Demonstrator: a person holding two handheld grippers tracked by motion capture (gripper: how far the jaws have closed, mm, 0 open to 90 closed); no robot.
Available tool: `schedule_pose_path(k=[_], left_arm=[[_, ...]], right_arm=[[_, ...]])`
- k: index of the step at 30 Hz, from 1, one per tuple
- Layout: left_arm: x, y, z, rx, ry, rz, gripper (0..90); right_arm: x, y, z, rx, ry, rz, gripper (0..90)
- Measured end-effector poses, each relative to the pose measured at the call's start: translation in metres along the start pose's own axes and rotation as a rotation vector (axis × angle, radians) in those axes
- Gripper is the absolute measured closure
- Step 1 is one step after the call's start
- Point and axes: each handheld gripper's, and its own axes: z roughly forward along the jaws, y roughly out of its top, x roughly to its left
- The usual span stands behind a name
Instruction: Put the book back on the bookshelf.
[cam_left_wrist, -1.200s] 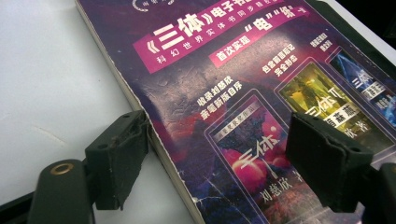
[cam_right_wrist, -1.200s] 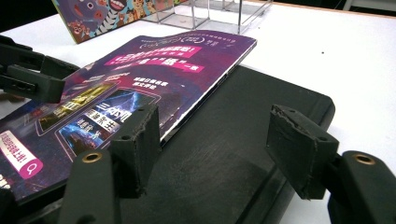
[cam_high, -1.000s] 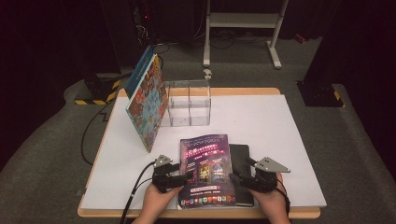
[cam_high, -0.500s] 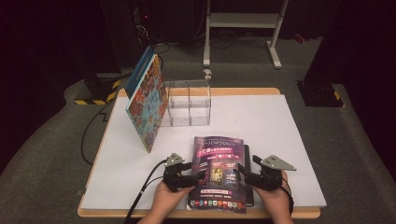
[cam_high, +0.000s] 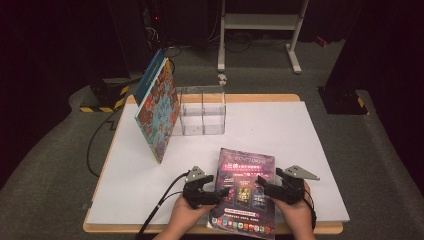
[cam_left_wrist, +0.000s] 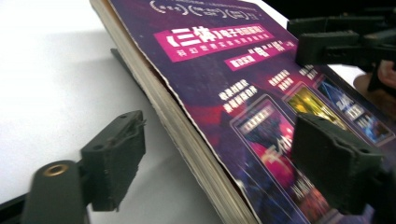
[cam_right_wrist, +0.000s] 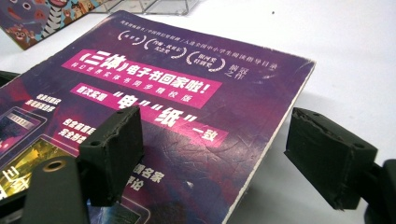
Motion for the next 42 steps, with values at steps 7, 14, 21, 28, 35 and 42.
schedule_pose_path(k=[7, 14, 21, 28, 35, 42], left_arm=[[0.007, 0.008, 0.020, 0.058, -0.059, -0.059, 6.9], [0.003, 0.011, 0.023, 0.051, -0.084, -0.051, 15.6], [0.003, 0.016, 0.012, 0.033, -0.048, -0.022, 36.8], [0.001, 0.019, 0.001, 0.011, -0.019, 0.037, 58.7], [0.001, 0.020, -0.008, -0.019, -0.015, 0.059, 72.4], [0.002, 0.023, -0.030, -0.081, 0.011, 0.077, 74.8]], right_arm=[[-0.001, 0.000, 0.004, 0.029, 0.036, 0.050, 13.5], [-0.005, -0.001, 0.006, 0.055, 0.086, 0.096, 13.7], [0.000, 0.001, 0.005, 0.092, 0.112, 0.086, 17.9], [0.005, 0.005, -0.007, 0.079, 0.064, 0.030, 39.3], [0.007, 0.013, -0.011, 0.053, 0.087, 0.002, 63.3], [0.027, 0.031, -0.014, 0.026, 0.091, -0.063, 70.5]])
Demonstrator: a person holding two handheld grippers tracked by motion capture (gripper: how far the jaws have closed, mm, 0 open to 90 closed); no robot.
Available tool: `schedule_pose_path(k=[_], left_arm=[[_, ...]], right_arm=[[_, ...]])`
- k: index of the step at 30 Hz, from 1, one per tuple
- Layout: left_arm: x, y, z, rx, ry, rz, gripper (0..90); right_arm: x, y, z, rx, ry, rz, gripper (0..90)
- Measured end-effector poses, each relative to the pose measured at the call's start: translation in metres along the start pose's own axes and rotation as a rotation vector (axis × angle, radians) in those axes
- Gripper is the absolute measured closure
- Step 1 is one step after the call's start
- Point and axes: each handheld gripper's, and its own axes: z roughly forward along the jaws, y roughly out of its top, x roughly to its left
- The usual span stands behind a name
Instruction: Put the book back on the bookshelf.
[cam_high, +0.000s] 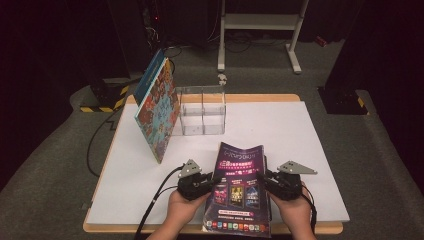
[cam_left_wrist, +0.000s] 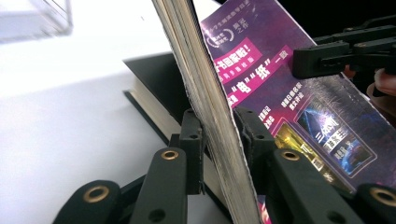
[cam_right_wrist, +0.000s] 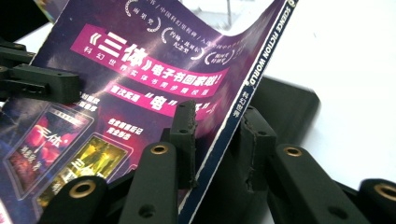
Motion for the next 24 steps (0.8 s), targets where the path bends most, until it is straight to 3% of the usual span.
schedule_pose_path(k=[7, 14, 19, 24], left_arm=[[0.023, 0.008, -0.030, -0.058, 0.067, 0.001, 77.9], [0.049, 0.017, -0.058, -0.124, 0.152, -0.009, 80.2], [0.064, 0.028, -0.069, -0.166, 0.201, -0.002, 81.5], [0.070, 0.040, -0.078, -0.215, 0.252, 0.021, 82.3]], right_arm=[[0.022, 0.025, 0.015, -0.022, 0.034, -0.032, 72.0], [0.050, 0.059, 0.047, -0.056, 0.088, -0.063, 72.8], [0.064, 0.079, 0.063, -0.093, 0.095, -0.090, 74.6], [0.069, 0.095, 0.075, -0.128, 0.105, -0.109, 76.6]])
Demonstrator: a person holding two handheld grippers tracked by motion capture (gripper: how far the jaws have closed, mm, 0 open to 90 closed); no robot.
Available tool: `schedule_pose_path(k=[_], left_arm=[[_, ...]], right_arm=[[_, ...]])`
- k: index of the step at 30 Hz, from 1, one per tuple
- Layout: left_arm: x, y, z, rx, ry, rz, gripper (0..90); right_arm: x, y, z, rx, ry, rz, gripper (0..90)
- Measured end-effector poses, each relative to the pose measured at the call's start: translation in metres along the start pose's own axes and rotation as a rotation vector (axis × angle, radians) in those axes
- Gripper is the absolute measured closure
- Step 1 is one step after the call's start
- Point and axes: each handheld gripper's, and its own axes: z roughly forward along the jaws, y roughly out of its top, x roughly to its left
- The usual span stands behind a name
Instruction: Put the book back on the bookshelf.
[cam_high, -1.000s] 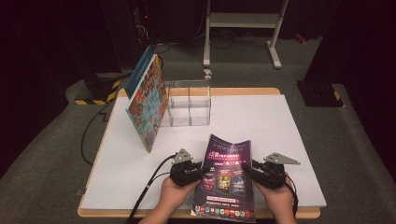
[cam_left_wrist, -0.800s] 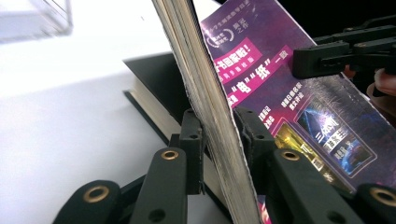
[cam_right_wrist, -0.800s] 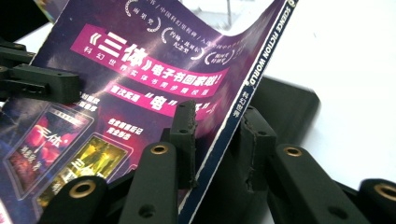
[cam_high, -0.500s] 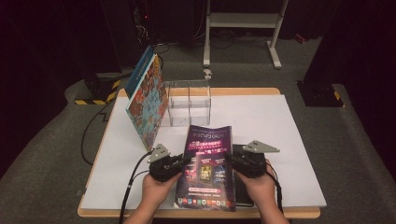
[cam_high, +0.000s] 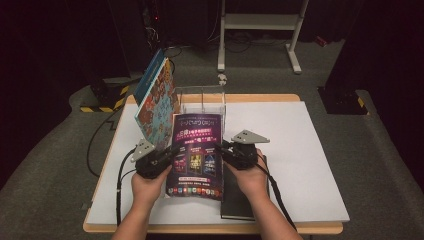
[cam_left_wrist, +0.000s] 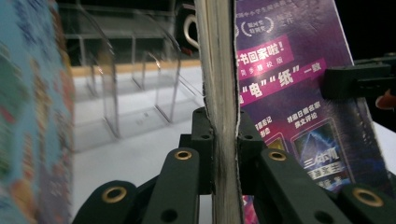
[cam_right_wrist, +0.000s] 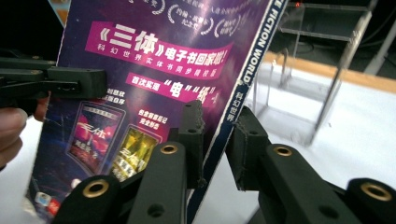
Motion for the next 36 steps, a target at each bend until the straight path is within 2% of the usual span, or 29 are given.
schedule_pose_path(k=[10, 14, 17, 25, 33, 36], left_arm=[[0.016, 0.015, 0.016, -0.073, 0.043, 0.028, 82.1], [0.020, 0.011, 0.020, -0.068, 0.047, 0.020, 81.9], [0.019, 0.005, 0.015, -0.079, 0.045, 0.017, 81.3], [0.014, -0.007, -0.007, -0.125, 0.027, 0.021, 74.8], [0.003, -0.018, -0.025, -0.155, 0.035, 0.030, 56.2], [0.001, -0.019, -0.028, -0.136, 0.038, 0.040, 48.7]], right_arm=[[-0.002, 0.020, 0.016, -0.069, -0.031, -0.029, 79.9], [-0.002, 0.019, 0.022, -0.072, -0.038, -0.037, 80.0], [0.001, 0.014, 0.022, -0.065, -0.035, -0.040, 80.1], [0.017, 0.001, 0.000, -0.107, -0.021, -0.070, 80.8], [0.032, -0.017, -0.023, -0.130, 0.000, -0.087, 75.9], [0.036, -0.023, -0.028, -0.129, 0.013, -0.086, 73.2]])
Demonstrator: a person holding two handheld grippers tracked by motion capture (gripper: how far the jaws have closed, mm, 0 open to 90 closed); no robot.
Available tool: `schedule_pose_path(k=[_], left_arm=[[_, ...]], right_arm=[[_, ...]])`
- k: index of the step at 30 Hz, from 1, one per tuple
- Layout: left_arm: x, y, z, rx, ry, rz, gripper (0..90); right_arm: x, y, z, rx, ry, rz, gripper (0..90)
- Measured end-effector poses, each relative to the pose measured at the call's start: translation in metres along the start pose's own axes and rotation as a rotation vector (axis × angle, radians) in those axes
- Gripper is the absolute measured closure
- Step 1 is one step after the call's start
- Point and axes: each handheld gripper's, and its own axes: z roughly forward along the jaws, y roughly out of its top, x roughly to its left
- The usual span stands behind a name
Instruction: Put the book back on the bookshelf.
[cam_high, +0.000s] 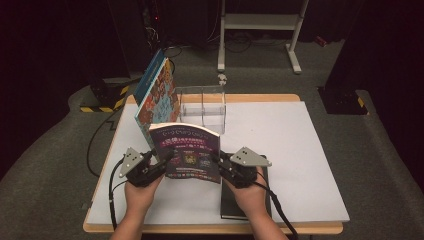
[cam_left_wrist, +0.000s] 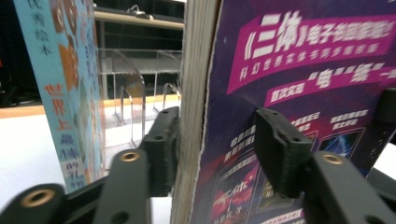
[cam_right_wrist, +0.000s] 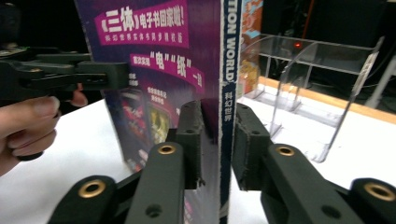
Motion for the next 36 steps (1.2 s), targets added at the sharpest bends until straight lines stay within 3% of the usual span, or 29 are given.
schedule_pose_path(k=[6, 11, 16, 19, 22, 29, 30, 31, 32, 35, 36], left_arm=[[0.001, -0.005, -0.008, 0.013, 0.005, 0.005, 38.3], [0.009, -0.004, -0.011, 0.026, -0.013, -0.035, 35.6], [0.010, -0.004, -0.012, 0.033, 0.000, -0.024, 35.2], [0.007, -0.004, -0.012, 0.041, 0.018, 0.016, 35.0], [0.008, -0.005, -0.011, 0.052, 0.022, 0.018, 34.7], [0.010, -0.006, -0.012, 0.058, 0.025, 0.007, 34.4], [0.011, -0.006, -0.012, 0.057, 0.028, 0.004, 34.4], [0.012, -0.006, -0.013, 0.059, 0.032, 0.004, 34.4], [0.012, -0.006, -0.013, 0.060, 0.036, 0.008, 34.4], [0.012, -0.006, -0.012, 0.067, 0.039, 0.020, 34.5], [0.011, -0.007, -0.012, 0.072, 0.039, 0.025, 34.6]], right_arm=[[0.008, -0.010, -0.004, 0.033, 0.044, 0.000, 60.3], [0.009, -0.008, -0.001, 0.042, 0.081, -0.014, 51.4], [0.003, 0.001, 0.002, 0.027, 0.108, 0.007, 51.1], [-0.002, 0.010, 0.006, 0.013, 0.117, 0.000, 50.6], [-0.009, 0.020, 0.011, 0.007, 0.145, 0.007, 51.4], [-0.008, 0.027, 0.016, 0.030, 0.188, -0.031, 67.1], [-0.007, 0.026, 0.016, 0.034, 0.188, -0.039, 71.9], [-0.004, 0.025, 0.015, 0.027, 0.186, -0.058, 83.2], [-0.001, 0.025, 0.014, 0.023, 0.157, -0.078, 83.5], [0.001, 0.025, 0.015, 0.016, 0.138, -0.087, 83.8], [0.003, 0.025, 0.017, 0.009, 0.097, -0.089, 83.9]])
